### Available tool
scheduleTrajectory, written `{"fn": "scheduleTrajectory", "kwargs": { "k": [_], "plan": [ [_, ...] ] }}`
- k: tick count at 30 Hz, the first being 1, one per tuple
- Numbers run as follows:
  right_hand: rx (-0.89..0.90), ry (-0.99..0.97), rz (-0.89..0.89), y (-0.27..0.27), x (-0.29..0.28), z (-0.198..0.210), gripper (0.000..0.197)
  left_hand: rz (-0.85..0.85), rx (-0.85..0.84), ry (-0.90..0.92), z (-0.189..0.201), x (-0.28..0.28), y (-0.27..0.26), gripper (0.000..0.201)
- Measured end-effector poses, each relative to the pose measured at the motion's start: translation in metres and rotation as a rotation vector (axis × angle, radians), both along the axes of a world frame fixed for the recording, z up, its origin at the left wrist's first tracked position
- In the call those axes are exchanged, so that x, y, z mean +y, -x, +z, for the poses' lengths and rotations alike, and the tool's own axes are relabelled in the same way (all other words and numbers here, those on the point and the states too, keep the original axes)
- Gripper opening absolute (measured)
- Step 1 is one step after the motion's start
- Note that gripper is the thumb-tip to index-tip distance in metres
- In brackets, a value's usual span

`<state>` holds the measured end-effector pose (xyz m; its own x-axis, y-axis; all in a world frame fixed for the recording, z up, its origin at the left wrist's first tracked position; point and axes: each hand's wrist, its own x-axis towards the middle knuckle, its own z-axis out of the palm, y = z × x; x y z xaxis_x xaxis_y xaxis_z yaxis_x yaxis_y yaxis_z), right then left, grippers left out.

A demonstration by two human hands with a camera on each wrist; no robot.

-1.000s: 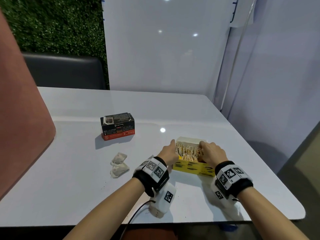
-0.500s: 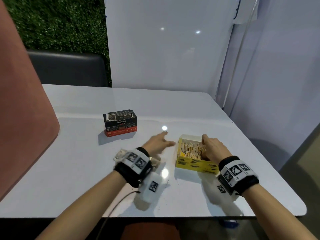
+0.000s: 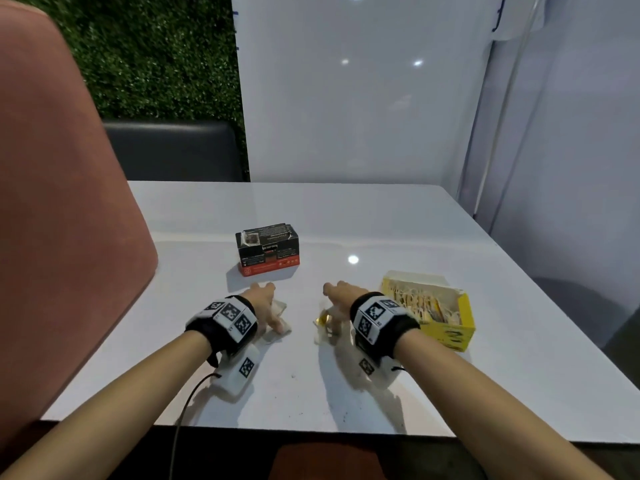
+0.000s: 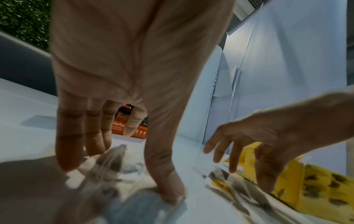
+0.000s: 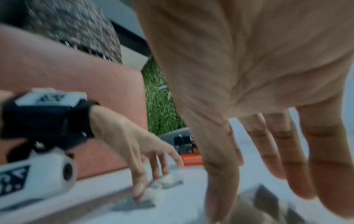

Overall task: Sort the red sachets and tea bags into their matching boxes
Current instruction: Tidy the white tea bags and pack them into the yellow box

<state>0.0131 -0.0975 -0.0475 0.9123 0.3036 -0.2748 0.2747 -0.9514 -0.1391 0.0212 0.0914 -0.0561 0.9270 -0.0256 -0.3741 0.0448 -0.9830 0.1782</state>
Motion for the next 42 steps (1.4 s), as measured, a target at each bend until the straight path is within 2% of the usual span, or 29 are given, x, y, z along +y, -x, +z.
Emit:
{"fn": "scheduleTrajectory", "kwargs": {
  "k": [4,7,12,15,19,21,23,26,28,30,33,35,39,42],
  "plan": [
    [-0.034,0.024,0.010,-0.001,0.002,-0.010,0.042,-0.053,0.003,0.000,0.001,-0.006,-0.002,0.078],
    [0.020,-0.003,-0.003,-0.002,0.001,-0.012,0.037,-0.048,-0.004,0.012,0.001,-0.005,-0.002,0.068],
    [0.139,-0.140,-0.080,0.004,-0.002,-0.002,0.040,-0.072,0.041,0.088,-0.004,0.003,-0.001,0.033],
    [0.205,-0.384,-0.118,0.009,-0.007,0.004,0.027,-0.099,-0.002,0.073,-0.005,0.005,0.003,0.028],
    [0.236,-0.782,-0.198,0.029,-0.019,0.013,0.028,-0.154,-0.047,0.087,-0.004,0.006,0.014,0.032],
    [0.243,-0.997,-0.258,0.044,-0.024,0.014,0.024,-0.127,-0.069,0.210,0.001,0.011,0.022,0.030],
    [0.287,-1.238,-0.353,0.058,-0.027,0.013,0.025,-0.111,-0.159,0.401,0.010,0.015,0.033,0.035],
    [0.538,-1.648,-0.500,0.077,-0.023,0.005,0.025,-0.139,-0.366,0.659,0.025,0.012,0.055,0.033],
    [0.732,-1.820,-0.558,0.086,-0.016,-0.001,0.028,-0.196,-0.463,0.768,0.032,0.003,0.073,0.021],
    [0.859,-1.898,-0.559,0.096,-0.008,-0.003,0.030,-0.292,-0.594,0.748,0.034,-0.008,0.087,0.018],
    [0.982,-2.066,-0.521,0.109,-0.001,0.002,0.025,-0.435,-0.758,0.673,0.029,-0.017,0.100,0.026],
    [0.915,-2.120,-0.545,0.112,0.000,0.003,0.024,-0.393,-0.733,0.724,0.023,-0.020,0.105,0.033],
    [0.633,-2.013,-0.654,0.110,-0.002,-0.005,0.022,-0.027,-0.501,1.095,0.019,-0.026,0.116,0.039],
    [0.545,-1.982,-0.691,0.110,-0.009,-0.007,0.010,0.097,-0.324,1.226,0.018,-0.023,0.120,0.037]
  ]
}}
